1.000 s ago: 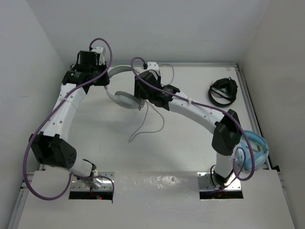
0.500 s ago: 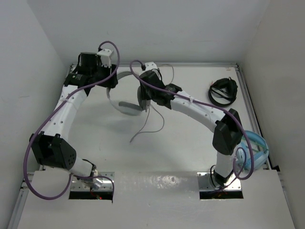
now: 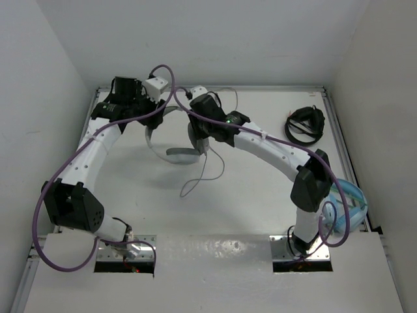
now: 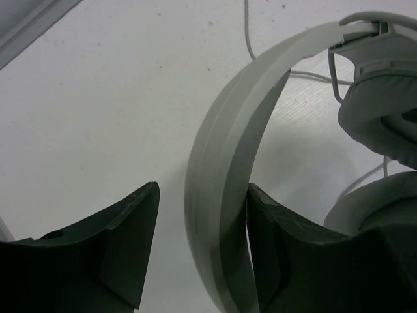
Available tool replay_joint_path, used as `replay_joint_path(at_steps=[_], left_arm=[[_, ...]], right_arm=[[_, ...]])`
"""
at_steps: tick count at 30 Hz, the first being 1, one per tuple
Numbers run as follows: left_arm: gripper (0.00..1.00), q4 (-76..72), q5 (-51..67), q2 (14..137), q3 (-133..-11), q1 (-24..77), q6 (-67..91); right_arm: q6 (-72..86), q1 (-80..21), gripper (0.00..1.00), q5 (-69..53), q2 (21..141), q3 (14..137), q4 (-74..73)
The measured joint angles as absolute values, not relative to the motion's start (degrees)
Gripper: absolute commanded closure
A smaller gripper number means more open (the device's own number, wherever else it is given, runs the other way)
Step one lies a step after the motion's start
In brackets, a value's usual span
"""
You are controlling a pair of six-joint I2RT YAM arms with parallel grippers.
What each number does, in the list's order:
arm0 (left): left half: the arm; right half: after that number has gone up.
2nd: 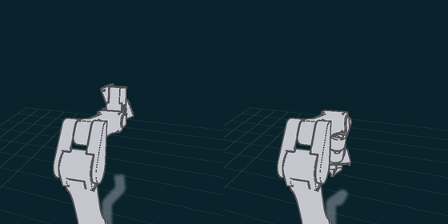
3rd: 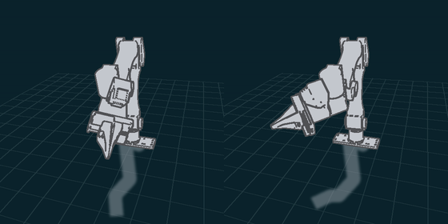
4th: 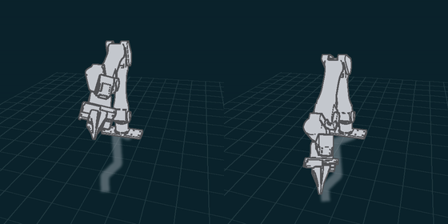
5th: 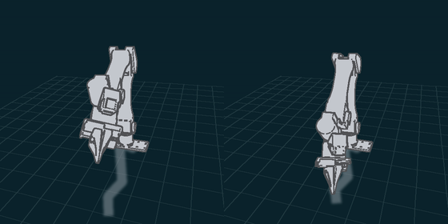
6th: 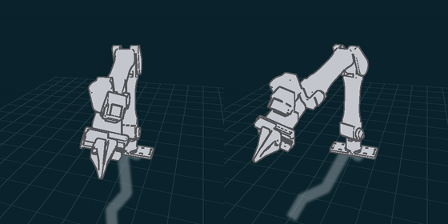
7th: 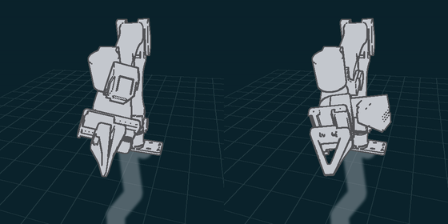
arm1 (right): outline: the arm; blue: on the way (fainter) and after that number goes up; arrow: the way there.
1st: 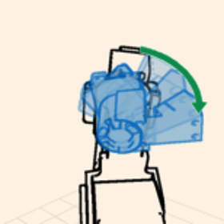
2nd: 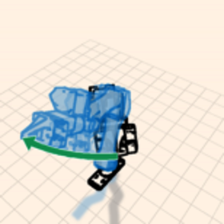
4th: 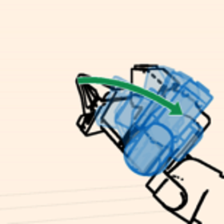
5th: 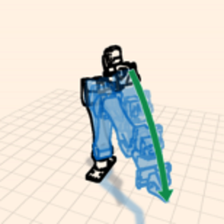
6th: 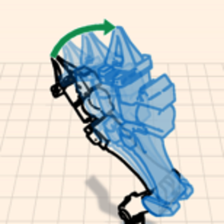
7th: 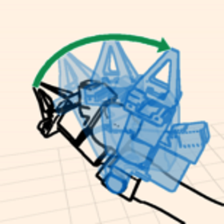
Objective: Wrap the headphones
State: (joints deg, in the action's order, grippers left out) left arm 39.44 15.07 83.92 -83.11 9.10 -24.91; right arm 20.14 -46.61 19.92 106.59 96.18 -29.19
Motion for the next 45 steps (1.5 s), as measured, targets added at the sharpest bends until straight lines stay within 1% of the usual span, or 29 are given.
replay_joint_path(at_steps=[2,4,5,6,7,10,11,12,13,15,16,17,18,22,26,27,29,30,31,32,33,34,37,40,43,45], left_arm=[[0.47,40.47,15.46,83.92,-83.07,9.37,-25.47],[0.59,40.64,15.68,83.88,-82.63,9.54,-25.76],[0.67,40.77,15.59,83.88,-82.37,9.63,-26.06],[0.91,40.93,14.87,83.88,-82.13,9.67,-26.59],[1.0,41.12,13.67,83.88,-81.97,9.67,-26.15],[1.0,41.17,9.21,84.03,-81.76,9.65,-25.96],[1.0,41.6,8.86,83.92,-81.76,9.65,-25.54],[1.0,41.67,8.71,83.88,-81.82,9.67,-25.28],[1.0,42.02,8.64,83.88,-81.87,9.67,-24.91],[1.0,42.39,8.4,83.9,-81.87,9.69,-23.42],[1.0,42.76,8.62,83.9,-81.87,9.67,-22.83],[1.0,43.51,8.97,83.9,-81.87,9.67,-22.33],[1.0,44.62,9.63,83.9,-81.87,9.67,-21.45],[1.0,48.58,13.19,84.73,-81.87,9.67,-17.04],[1.0,51.09,18.63,86.15,-83.42,9.67,-11.6],[1.0,51.72,20.25,86.74,-84.53,9.65,-10.17],[1.0,52.66,23.75,87.99,-87.02,9.54,-8.1],[1.0,52.86,25.61,88.51,-88.18,9.3,-6.98],[1.0,52.8,27.97,89.06,-89.41,9.1,-5.58],[1.0,52.47,30.13,89.38,-90.19,8.91,-4.16],[1.0,52.03,32.08,89.54,-90.59,8.73,-2.68],[1.0,51.35,34.26,89.58,-90.83,8.45,-0.97],[1.0,48.93,38.7,89.58,-90.98,7.79,3.46],[1.0,46.02,40.53,89.58,-91.53,7.53,6.76],[1.0,43.42,41.12,89.36,-92.23,7.51,8.62],[1.0,42.15,41.34,88.97,-92.47,7.49,9.65]], right_arm=[[19.86,-46.63,1.0,19.25,106.59,97.41,-29.89],[19.57,-46.63,1.0,18.9,106.59,98.76,-30.44],[19.44,-46.63,1.0,18.83,106.59,99.42,-30.5],[19.18,-46.63,1.0,18.9,106.59,99.9,-30.72],[18.79,-46.61,1.0,19.03,106.59,100.14,-31.4],[18.44,-47.16,1.0,18.39,106.61,100.42,-31.83],[18.31,-47.37,0.98,18.39,106.61,100.42,-32.05],[18.15,-47.37,0.85,18.15,106.61,100.44,-32.05],[17.89,-47.2,0.58,17.58,106.61,100.44,-32.18],[17.08,-46.98,0.34,15.53,106.61,101.03,-32.51],[16.14,-46.96,0.13,14.31,106.61,101.84,-32.69],[15.68,-46.94,0.03,13.52,106.61,102.85,-32.69],[14.52,-46.94,0.01,12.84,106.59,104.05,-32.8],[11.2,-46.89,0.01,10.81,105.67,111.22,-33.65],[9.26,-46.35,0.01,9.54,100.22,114.59,-33.69],[9.21,-45.71,0.1,8.82,97.71,114.45,-33.56],[9.21,-43.68,0.37,7.84,92.49,112.79,-32.56],[9.41,-41.78,0.59,7.22,89.12,111.2,-31.94],[9.87,-39.44,0.63,6.76,85.56,108.6,-30.83],[10.66,-37.06,0.61,6.31,82.21,105.71,-29.95],[11.57,-33.95,0.43,5.54,78.7,101.97,-28.77],[12.56,-31.09,0.34,4.54,75.77,97.76,-27.9],[12.69,-26.57,0.15,0.08,68.1,81.97,-22.09],[13.13,-26.74,0.15,-6.7,65.25,66.63,-16.78],[17.34,-27.16,0.18,-12.51,67.75,53.3,-9.28],[20.91,-28.05,0.18,-14.57,69.69,47.51,-3.75]])
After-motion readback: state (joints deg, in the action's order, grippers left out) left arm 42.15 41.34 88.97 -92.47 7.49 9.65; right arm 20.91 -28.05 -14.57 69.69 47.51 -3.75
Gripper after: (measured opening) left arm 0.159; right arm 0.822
